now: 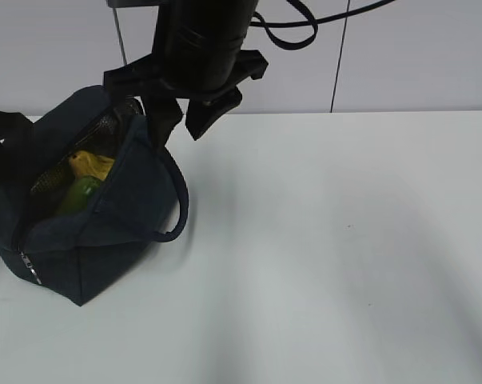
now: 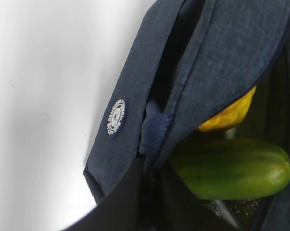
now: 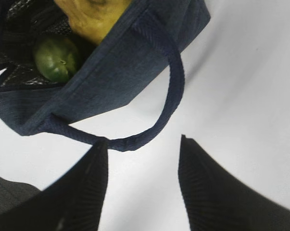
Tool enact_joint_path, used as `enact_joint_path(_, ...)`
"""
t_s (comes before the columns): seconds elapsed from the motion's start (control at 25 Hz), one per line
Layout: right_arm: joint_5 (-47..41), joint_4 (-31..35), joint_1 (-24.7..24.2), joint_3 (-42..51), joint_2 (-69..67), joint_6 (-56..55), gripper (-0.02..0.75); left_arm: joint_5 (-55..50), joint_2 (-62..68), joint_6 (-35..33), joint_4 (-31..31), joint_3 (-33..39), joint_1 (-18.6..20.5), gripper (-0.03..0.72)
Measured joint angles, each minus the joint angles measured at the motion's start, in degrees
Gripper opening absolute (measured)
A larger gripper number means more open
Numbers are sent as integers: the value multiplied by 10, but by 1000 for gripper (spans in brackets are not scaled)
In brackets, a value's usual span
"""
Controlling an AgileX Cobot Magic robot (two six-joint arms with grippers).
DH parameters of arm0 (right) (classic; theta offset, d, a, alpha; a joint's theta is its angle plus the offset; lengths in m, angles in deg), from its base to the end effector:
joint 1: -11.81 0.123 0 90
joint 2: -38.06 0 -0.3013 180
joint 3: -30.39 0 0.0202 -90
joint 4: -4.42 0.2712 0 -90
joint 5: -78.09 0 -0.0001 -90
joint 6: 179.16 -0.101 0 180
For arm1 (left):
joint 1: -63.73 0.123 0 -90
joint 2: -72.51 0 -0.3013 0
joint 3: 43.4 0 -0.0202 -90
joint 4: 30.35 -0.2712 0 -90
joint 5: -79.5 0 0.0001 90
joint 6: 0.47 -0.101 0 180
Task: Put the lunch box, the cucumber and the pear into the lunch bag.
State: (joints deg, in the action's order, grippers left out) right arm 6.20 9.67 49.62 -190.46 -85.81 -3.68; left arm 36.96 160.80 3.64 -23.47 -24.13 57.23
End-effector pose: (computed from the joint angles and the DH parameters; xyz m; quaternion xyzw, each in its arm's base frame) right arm 0.3717 0.2996 0.3351 -0.2751 0.9355 0.1208 0.1859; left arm 0.3032 -0.0428 0.2745 -0.0121 0.9649 -0.0742 0.2517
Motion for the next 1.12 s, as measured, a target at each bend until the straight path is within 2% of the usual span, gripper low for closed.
enact_joint_path(0.44, 2, 9, 36, 8, -17, -120, 379, -1, 0, 0, 0, 0, 0, 2)
enact_joint_path(1.12, 4, 56, 37, -48, -52, -164, 379, -2, 0, 0, 0, 0, 0, 3)
